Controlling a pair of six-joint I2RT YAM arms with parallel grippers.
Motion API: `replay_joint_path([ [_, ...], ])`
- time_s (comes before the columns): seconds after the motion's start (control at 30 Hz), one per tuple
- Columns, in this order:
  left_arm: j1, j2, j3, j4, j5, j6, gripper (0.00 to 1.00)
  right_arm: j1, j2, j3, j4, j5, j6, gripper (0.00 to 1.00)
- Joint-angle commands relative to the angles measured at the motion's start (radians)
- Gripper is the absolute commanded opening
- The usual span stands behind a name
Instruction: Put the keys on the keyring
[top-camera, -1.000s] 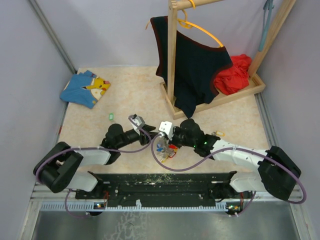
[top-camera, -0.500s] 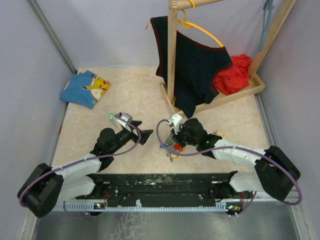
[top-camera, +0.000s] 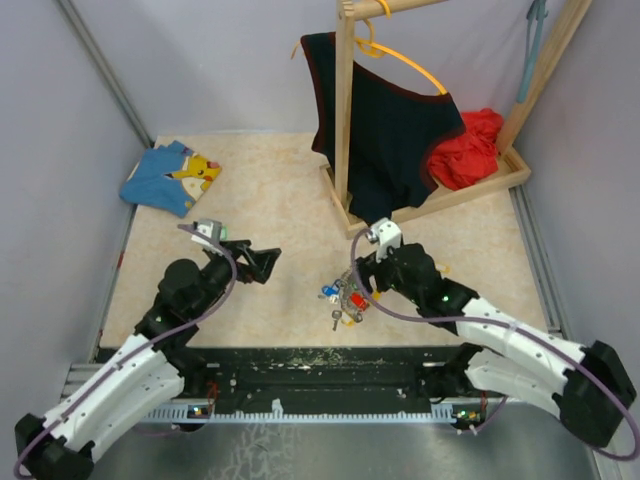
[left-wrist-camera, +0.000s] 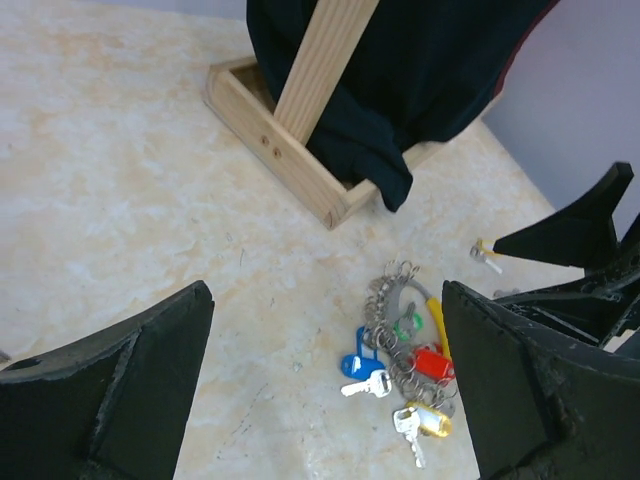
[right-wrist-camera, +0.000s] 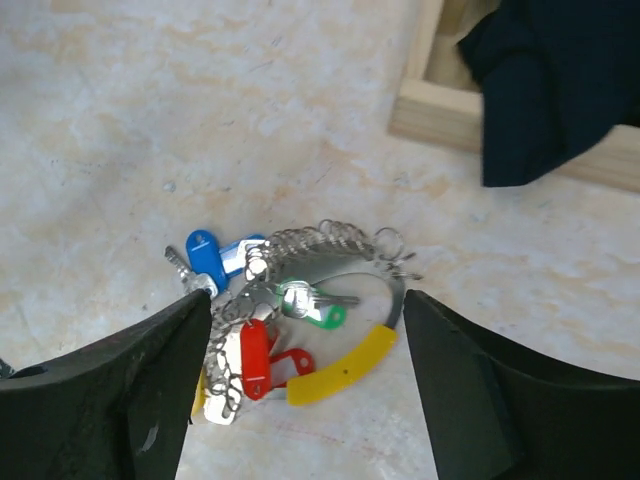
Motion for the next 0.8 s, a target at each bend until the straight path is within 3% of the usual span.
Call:
replay_joint_path([
  [0.0,0.004,-0.086,0.166,-0.369,-0.083,-0.045,1.00,-0.007,-0.188,0.055,-0.130,0.160,0.075,0.80],
  [0.2,0.003,-0.181,0.309,-0.616,-0.147,-0.043,1.00,-0.007,-0.522,0.022,-0.250,0.233,0.111,0.83],
  [0.4,0.003,-0.287,0.314,-0.701,-0.151,0.001,1.00,-0.007,-0.777,-0.025,-0.318,0.274,0.119,0.83],
  [0.57,0.003,-0.374,0.263,-0.725,-0.145,-0.008,1.00,-0.007,-0.875,-0.057,-0.330,0.299,0.156,0.83],
  [0.77,0.004,-0.412,0.208,-0.704,-0.149,-0.003,1.00,-0.007,-0.862,-0.075,-0.321,0.306,0.169,0.83],
])
